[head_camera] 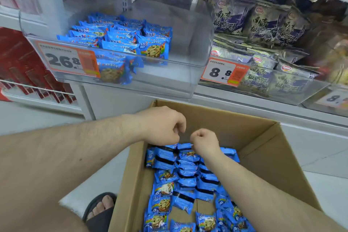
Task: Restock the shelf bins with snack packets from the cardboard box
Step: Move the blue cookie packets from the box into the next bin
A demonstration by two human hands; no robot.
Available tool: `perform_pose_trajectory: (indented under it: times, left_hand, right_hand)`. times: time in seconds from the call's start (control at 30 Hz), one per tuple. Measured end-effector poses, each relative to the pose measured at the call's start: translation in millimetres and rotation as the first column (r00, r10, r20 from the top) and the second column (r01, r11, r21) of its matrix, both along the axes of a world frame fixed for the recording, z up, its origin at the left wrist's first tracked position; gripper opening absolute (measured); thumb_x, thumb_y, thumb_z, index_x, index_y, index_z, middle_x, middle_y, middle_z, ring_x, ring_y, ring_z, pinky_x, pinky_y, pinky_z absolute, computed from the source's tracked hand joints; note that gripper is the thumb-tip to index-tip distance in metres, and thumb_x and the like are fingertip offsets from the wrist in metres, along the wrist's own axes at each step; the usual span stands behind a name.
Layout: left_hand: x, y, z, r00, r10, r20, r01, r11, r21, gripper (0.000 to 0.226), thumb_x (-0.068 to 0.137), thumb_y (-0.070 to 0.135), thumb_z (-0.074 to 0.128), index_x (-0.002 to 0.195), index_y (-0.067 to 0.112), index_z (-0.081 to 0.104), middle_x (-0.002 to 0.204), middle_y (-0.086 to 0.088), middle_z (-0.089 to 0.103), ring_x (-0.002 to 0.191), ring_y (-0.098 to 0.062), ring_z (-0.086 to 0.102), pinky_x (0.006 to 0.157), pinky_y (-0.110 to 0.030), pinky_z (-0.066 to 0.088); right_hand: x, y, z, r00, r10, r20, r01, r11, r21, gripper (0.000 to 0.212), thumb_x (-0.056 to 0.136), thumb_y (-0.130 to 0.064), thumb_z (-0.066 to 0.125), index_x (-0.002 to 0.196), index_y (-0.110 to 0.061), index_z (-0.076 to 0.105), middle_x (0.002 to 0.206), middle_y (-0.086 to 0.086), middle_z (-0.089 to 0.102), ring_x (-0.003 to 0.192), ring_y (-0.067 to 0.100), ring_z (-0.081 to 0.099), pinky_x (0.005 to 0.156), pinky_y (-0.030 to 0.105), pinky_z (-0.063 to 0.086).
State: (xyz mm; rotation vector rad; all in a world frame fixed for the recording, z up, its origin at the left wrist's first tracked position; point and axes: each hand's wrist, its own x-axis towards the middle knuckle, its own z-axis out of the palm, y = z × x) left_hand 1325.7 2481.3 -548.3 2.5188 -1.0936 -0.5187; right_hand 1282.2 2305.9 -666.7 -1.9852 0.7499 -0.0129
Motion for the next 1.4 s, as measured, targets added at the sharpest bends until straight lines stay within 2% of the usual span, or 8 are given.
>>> perform_pose_trajectory:
  times: [0.13, 0.3, 0.53, 0.67, 0.83, 1.07, 1.23, 1.4]
  left_hand:
    - [11.2, 4.7, -8.9, 0.996, 0.059, -0.062, -0.058, 0.998, 0.025, 0.025, 0.085, 0.016, 0.053, 0.103, 0.030, 0.065, 0.078, 0.018, 0.059, 0.073, 0.001, 0.053, 0.061, -0.005, 0.036]
    - [18.9, 5.1, -13.6, 0.976, 0.177, -0.131, -0.181, 0.983, -0.027, 0.021, 0.085, 0.017, 0.053, 0.092, 0.034, 0.062, 0.079, 0.018, 0.062, 0.072, 0.002, 0.057, 0.063, -0.013, 0.047]
    - [18.2, -4.9, -11.0, 0.783, 0.307, -0.540, -0.456, 0.874, -0.165, 0.014, 0.084, 0.007, 0.062, 0.091, 0.019, 0.062, 0.076, -0.003, 0.063, 0.058, -0.012, 0.057, 0.055, -0.023, 0.051]
    - [14.8, -10.4, -9.6, 0.782, 0.289, -0.553, -0.437, 0.886, -0.156, 0.015, 0.081, 0.013, 0.064, 0.092, 0.022, 0.063, 0.086, -0.011, 0.070, 0.082, -0.035, 0.067, 0.080, -0.043, 0.057]
    - [11.1, -6.0, -21.6, 0.851, 0.291, -0.437, -0.360, 0.929, -0.083, 0.011, 0.084, 0.014, 0.062, 0.087, 0.024, 0.065, 0.085, 0.002, 0.071, 0.063, -0.010, 0.057, 0.049, -0.012, 0.042]
    - [4.6, -8.6, -34.8, 0.823, 0.325, -0.466, -0.383, 0.923, -0.032, 0.015, 0.084, 0.014, 0.062, 0.093, 0.025, 0.063, 0.082, 0.010, 0.066, 0.054, -0.001, 0.055, 0.056, -0.019, 0.050]
    - [-3.2, -18.6, -31.9, 0.776, 0.329, -0.538, -0.273, 0.944, 0.184, 0.092, 0.075, 0.025, 0.071, 0.148, 0.040, 0.016, 0.130, 0.003, 0.040, 0.109, -0.021, 0.054, 0.090, -0.039, 0.053]
    - [-16.2, -30.9, -31.4, 0.723, 0.231, -0.651, -0.302, 0.953, 0.002, 0.106, 0.061, 0.004, 0.075, 0.145, 0.036, 0.021, 0.107, -0.008, 0.059, 0.084, -0.025, 0.063, 0.072, -0.037, 0.055]
  right_hand:
    - [-6.0, 5.8, -78.0, 0.908, 0.208, -0.363, -0.229, 0.973, -0.016, 0.013, 0.086, -0.012, 0.059, 0.098, -0.017, 0.060, 0.083, 0.005, 0.059, 0.066, 0.021, 0.051, 0.059, 0.029, 0.041]
    - [6.7, 30.1, -131.0, 0.855, 0.210, -0.474, -0.232, 0.973, 0.014, 0.064, 0.085, -0.037, 0.070, 0.137, -0.013, 0.040, 0.110, 0.007, 0.061, 0.090, 0.023, 0.059, 0.067, 0.030, 0.042]
    - [6.5, 29.2, -148.2, 0.867, 0.137, -0.480, -0.202, 0.976, -0.087, 0.011, 0.090, -0.019, 0.066, 0.088, -0.016, 0.055, 0.099, 0.008, 0.066, 0.081, 0.022, 0.058, 0.075, 0.035, 0.054]
    - [-10.4, 30.5, -151.9, 0.862, 0.252, -0.439, -0.310, 0.949, -0.065, 0.039, 0.086, -0.026, 0.069, 0.119, -0.016, 0.051, 0.103, 0.006, 0.059, 0.078, 0.020, 0.059, 0.056, 0.028, 0.043]
    - [-14.4, 59.1, -165.9, 0.849, 0.291, -0.442, -0.375, 0.920, -0.113, 0.058, 0.072, -0.049, 0.066, 0.115, -0.015, 0.048, 0.097, 0.000, 0.061, 0.084, 0.021, 0.063, 0.057, 0.031, 0.046]
    - [-14.2, 71.0, -144.6, 0.904, 0.182, -0.386, -0.187, 0.982, 0.025, 0.025, 0.074, -0.020, 0.063, 0.072, -0.017, 0.039, 0.072, 0.001, 0.047, 0.064, 0.020, 0.045, 0.052, 0.028, 0.035]
    - [-16.1, 46.2, -46.5, 0.992, -0.124, -0.020, 0.125, 0.960, 0.249, 0.030, 0.061, -0.017, 0.068, 0.065, -0.019, 0.038, 0.061, 0.003, 0.038, 0.057, 0.020, 0.032, 0.054, 0.034, 0.029]
    - [-10.0, 49.5, 34.7, 0.994, -0.078, 0.082, 0.028, 0.870, 0.492, 0.013, 0.051, -0.019, 0.055, 0.064, -0.020, 0.057, 0.059, 0.010, 0.050, 0.056, 0.024, 0.049, 0.052, 0.040, 0.039]
